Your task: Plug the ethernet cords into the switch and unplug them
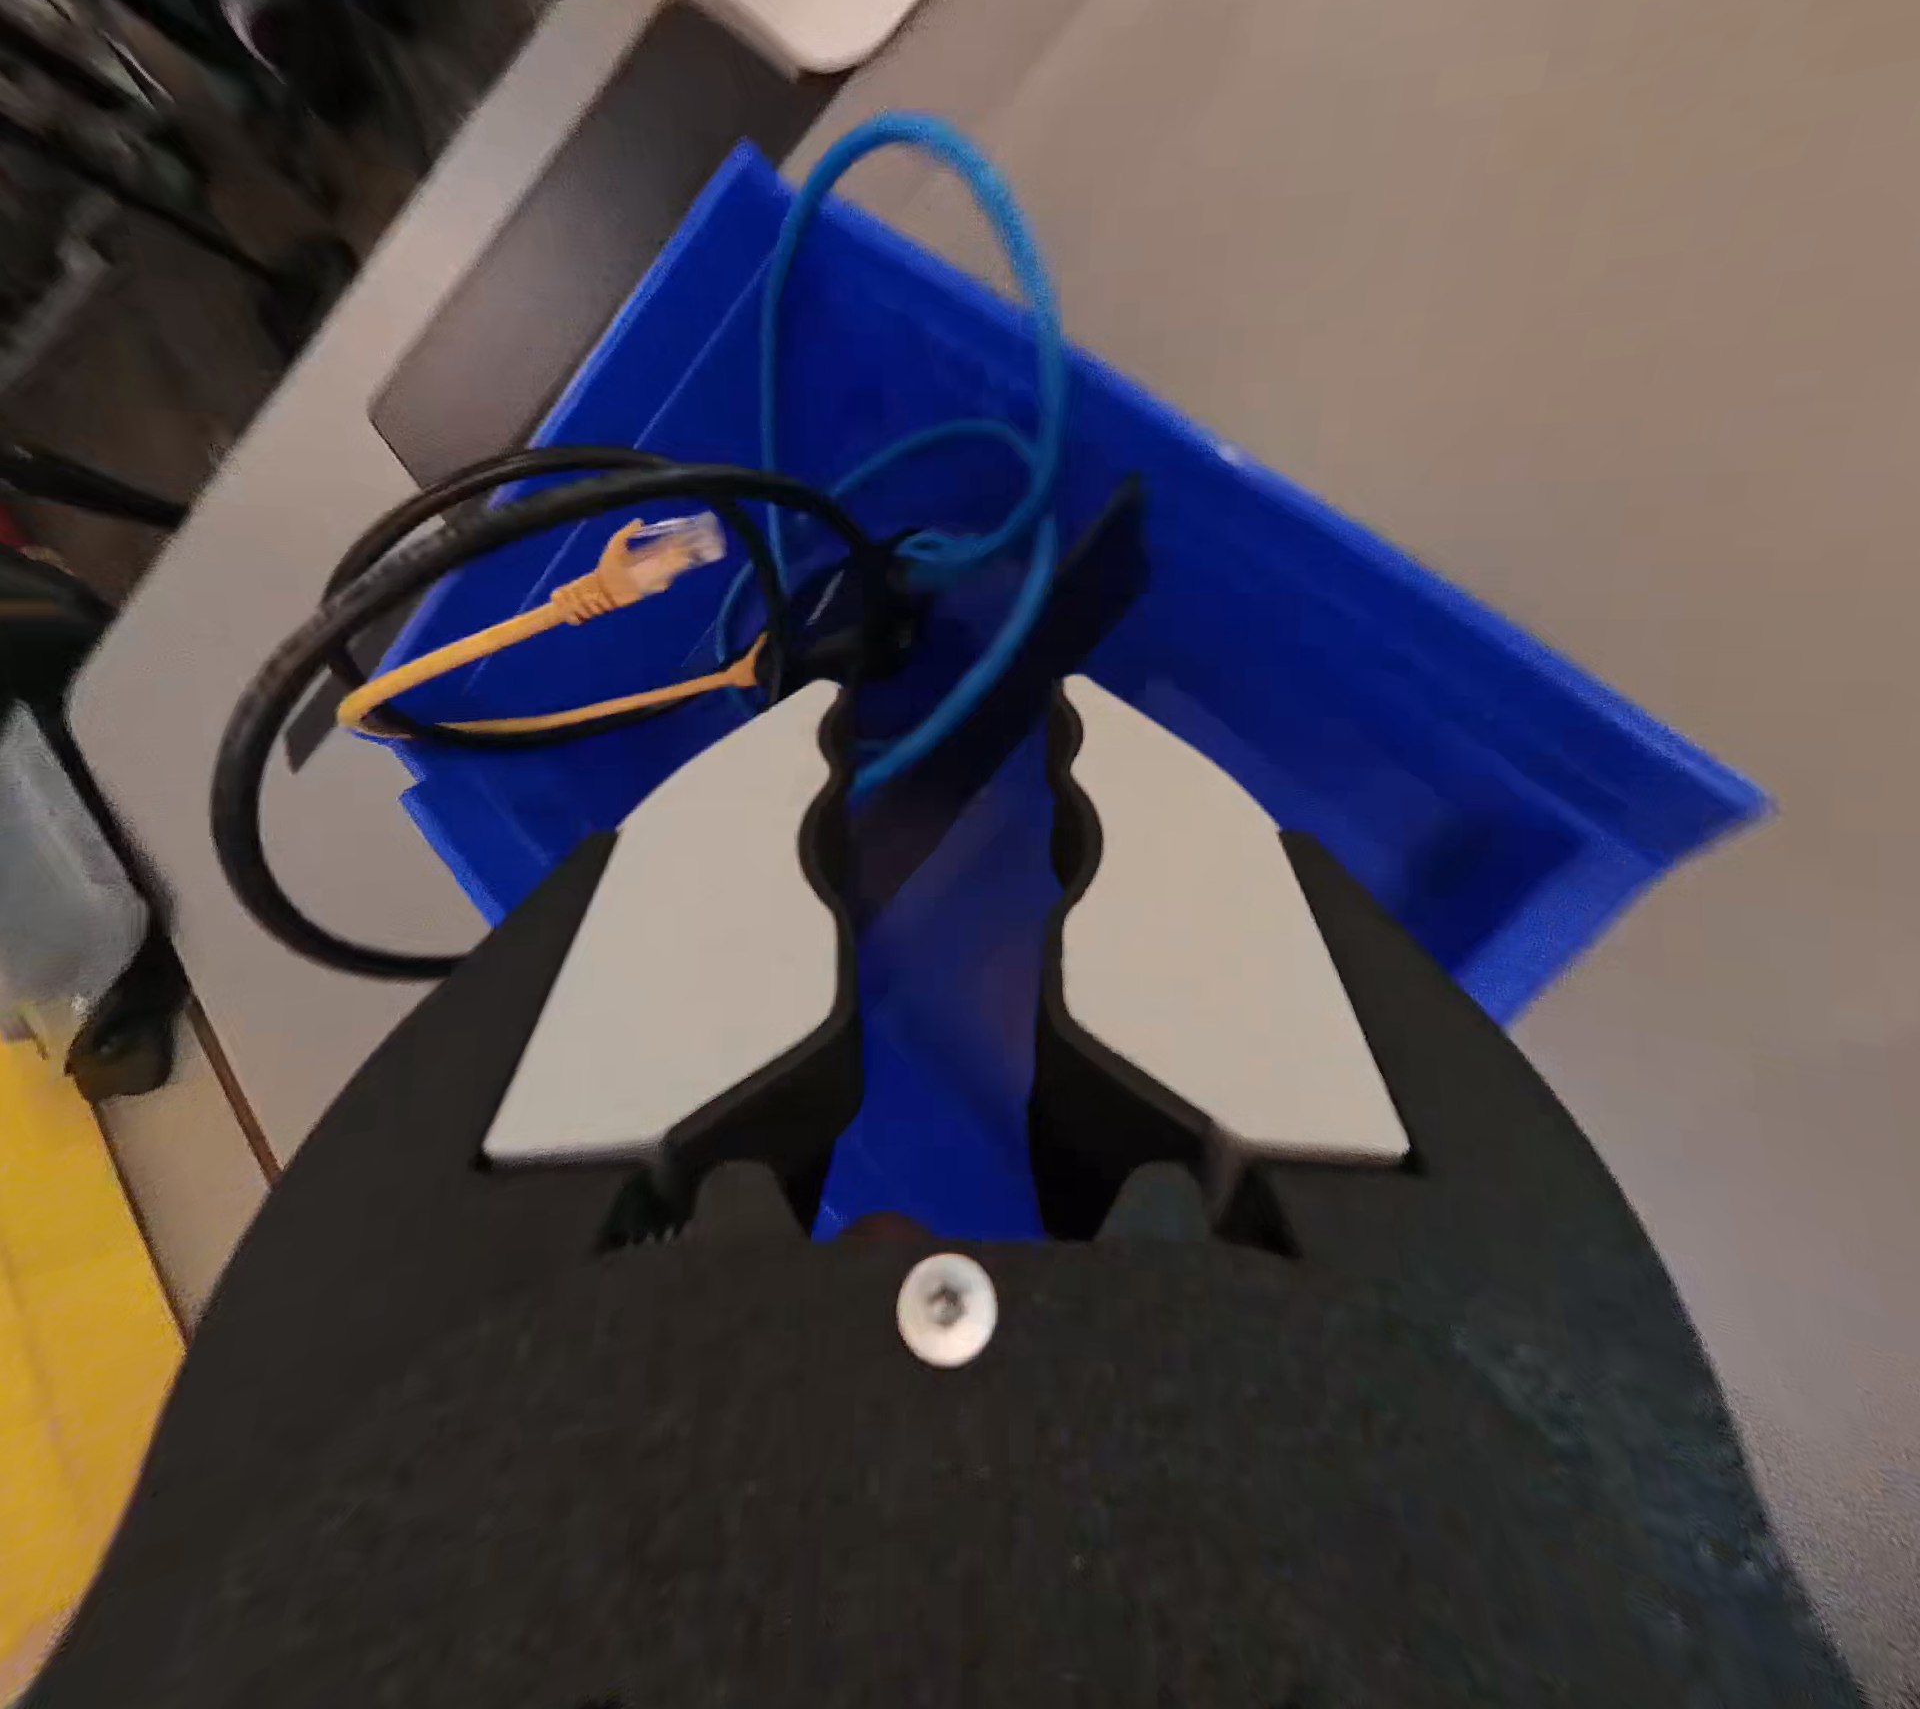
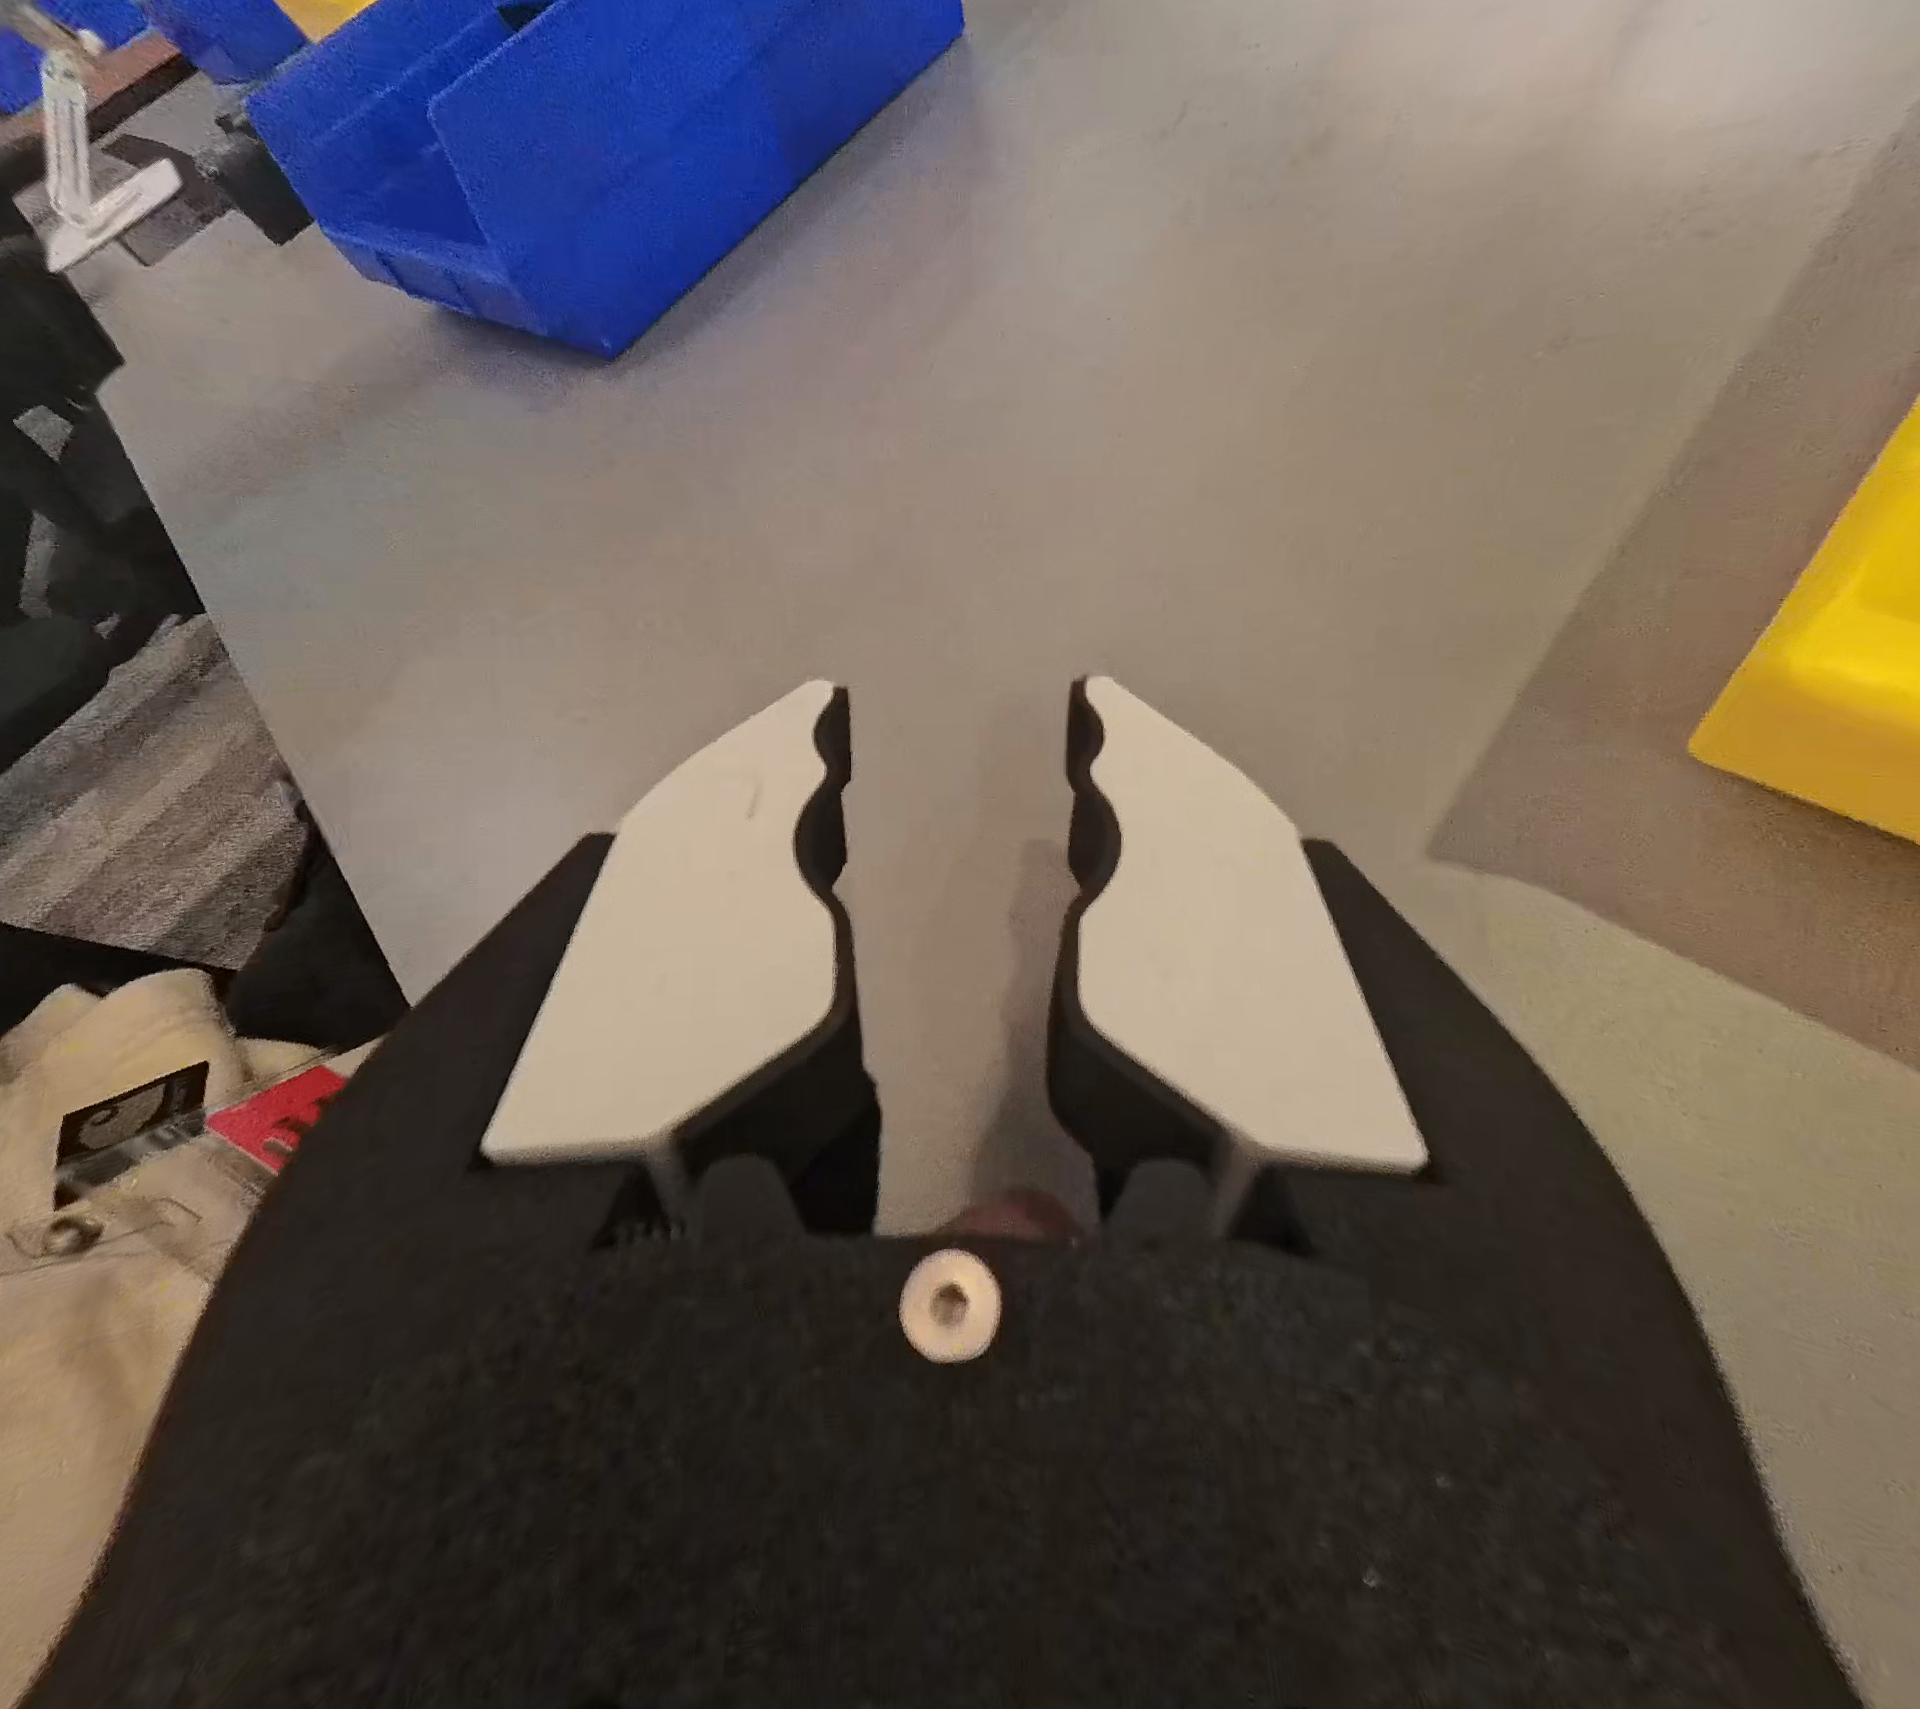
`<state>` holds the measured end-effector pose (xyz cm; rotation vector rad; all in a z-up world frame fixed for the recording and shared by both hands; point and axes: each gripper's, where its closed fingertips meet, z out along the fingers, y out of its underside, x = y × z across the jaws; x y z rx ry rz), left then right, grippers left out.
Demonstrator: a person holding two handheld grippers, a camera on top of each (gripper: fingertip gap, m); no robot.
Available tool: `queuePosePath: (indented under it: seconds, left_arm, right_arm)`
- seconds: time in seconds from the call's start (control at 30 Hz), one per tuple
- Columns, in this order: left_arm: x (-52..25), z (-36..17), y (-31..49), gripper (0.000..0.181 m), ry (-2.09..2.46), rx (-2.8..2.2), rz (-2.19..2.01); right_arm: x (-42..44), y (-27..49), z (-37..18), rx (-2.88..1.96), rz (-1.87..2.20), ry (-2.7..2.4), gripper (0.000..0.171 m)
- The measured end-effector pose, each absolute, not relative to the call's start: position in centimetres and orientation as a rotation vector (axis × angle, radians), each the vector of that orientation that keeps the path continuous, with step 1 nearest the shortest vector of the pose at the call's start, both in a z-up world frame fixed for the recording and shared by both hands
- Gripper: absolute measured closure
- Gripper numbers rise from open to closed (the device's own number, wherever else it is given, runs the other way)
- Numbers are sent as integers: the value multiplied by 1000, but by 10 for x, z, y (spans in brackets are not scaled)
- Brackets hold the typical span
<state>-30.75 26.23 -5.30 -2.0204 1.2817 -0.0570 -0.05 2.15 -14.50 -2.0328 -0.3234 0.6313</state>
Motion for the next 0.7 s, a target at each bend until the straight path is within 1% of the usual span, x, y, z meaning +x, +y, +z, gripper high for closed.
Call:
queuePosePath:
  seconds: [0.13,0.2,0.33,0.37,0.4,0.47,0.5,0.6,0.7]
  left_arm:
    - [-311,-84,318,135,1313,-2209,-14]
    - [-311,-101,332,123,1323,-2301,-17]
    - [-308,-124,346,114,1269,-2428,-130]
    - [-307,-129,346,114,1259,-2451,-168]
    - [-305,-131,346,124,1243,-2464,-216]
    - [-304,-130,349,166,1208,-2441,-239]
    - [-308,-131,351,173,1209,-2425,-194]
    - [-314,-131,347,173,1233,-2414,-143]
    - [-312,-108,346,175,1195,-2374,-138]
  right_arm:
    - [1,22,-143,-2023,643,-310,134]
    - [1,21,-144,-2026,644,-311,133]
    - [-2,20,-143,-2016,649,-329,133]
    - [-3,20,-144,-2019,648,-339,133]
    - [-4,20,-145,-2024,643,-343,133]
    - [-4,20,-145,-2023,638,-347,134]
    - [-4,20,-145,-2023,645,-348,134]
    - [-3,21,-143,-2012,668,-334,136]
    - [-2,22,-141,-2003,675,-325,136]
